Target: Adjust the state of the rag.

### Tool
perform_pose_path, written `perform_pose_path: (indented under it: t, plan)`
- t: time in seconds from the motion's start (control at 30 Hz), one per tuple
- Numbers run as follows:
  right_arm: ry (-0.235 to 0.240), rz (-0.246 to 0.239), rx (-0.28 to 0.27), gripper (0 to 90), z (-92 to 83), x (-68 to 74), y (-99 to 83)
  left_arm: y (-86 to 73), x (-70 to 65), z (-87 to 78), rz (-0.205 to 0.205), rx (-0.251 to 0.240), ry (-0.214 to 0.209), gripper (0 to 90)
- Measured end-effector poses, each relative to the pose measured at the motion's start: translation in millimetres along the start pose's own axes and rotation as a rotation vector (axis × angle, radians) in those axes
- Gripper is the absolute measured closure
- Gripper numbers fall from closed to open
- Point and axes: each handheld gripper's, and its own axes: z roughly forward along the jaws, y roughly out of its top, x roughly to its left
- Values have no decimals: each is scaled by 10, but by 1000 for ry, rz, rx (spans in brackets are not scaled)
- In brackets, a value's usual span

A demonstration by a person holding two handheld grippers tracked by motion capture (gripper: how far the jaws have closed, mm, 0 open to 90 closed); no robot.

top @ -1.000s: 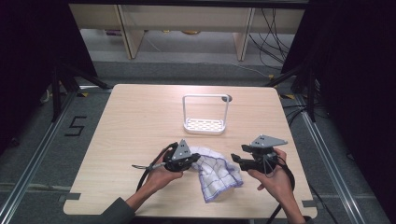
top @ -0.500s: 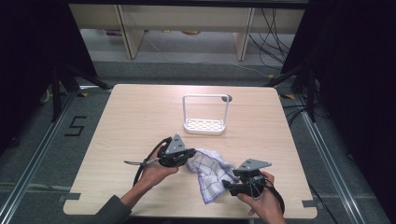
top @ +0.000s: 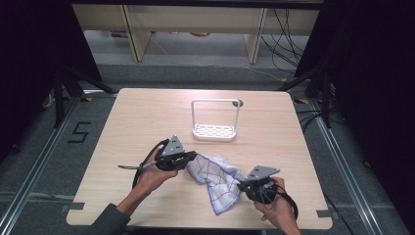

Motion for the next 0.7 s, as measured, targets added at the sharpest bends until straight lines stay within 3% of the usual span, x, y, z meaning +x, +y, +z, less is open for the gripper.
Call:
perform_pose_path:
  t: [0.07, 0.17, 0.2, 0.23, 0.27, 0.3, 0.33, 0.37, 0.4, 0.43, 0.53, 0.57, 0.6, 0.63, 0.7]
  plan:
    - [-23, -24, -8, 866, -129, -147, 72, -43, 21, -121, -13, -3, -8, 869]
    - [-40, -16, -4, 866, -128, -338, 197, -78, 38, -166, -28, 7, -3, 869]
    - [-40, -16, -4, 866, -128, -338, 197, -100, 53, -174, -39, 12, -2, 869]
    - [-52, -17, -7, 866, -38, -461, 279, -142, 88, -165, -62, 7, 1, 869]
    - [-47, -7, 9, 865, -1, -499, 309, -168, 131, -155, -59, 32, 3, 869]
    - [-47, -4, 45, 865, 68, -562, 351, -168, 131, -155, -59, 32, 3, 869]
    - [-47, -4, 45, 865, 68, -562, 351, -195, 153, -119, -75, 27, 7, 869]
    - [-47, 6, 82, 863, 212, -645, 388, -249, 214, -53, -87, 53, 21, 869]
    - [-47, 6, 82, 863, 212, -645, 388, -249, 214, -53, -87, 53, 21, 869]
    - [-46, 23, 100, 859, 375, -681, 401, -337, 310, 52, -99, 97, 32, 869]
    - [-74, 6, 124, 836, 552, -725, 395, -407, 360, 150, -106, 122, 44, 862]
    - [-71, -9, 135, 780, 576, -759, 396, -453, 383, 222, -115, 134, 43, 848]
    - [-71, -9, 135, 780, 576, -759, 396, -453, 383, 222, -115, 134, 43, 810]
    - [-90, 55, 150, 695, 533, -768, 387, -467, 394, 241, -130, 137, 49, 740]
    - [-126, 110, 110, 605, 442, -770, 368, -458, 394, 210, -138, 117, 73, 598]
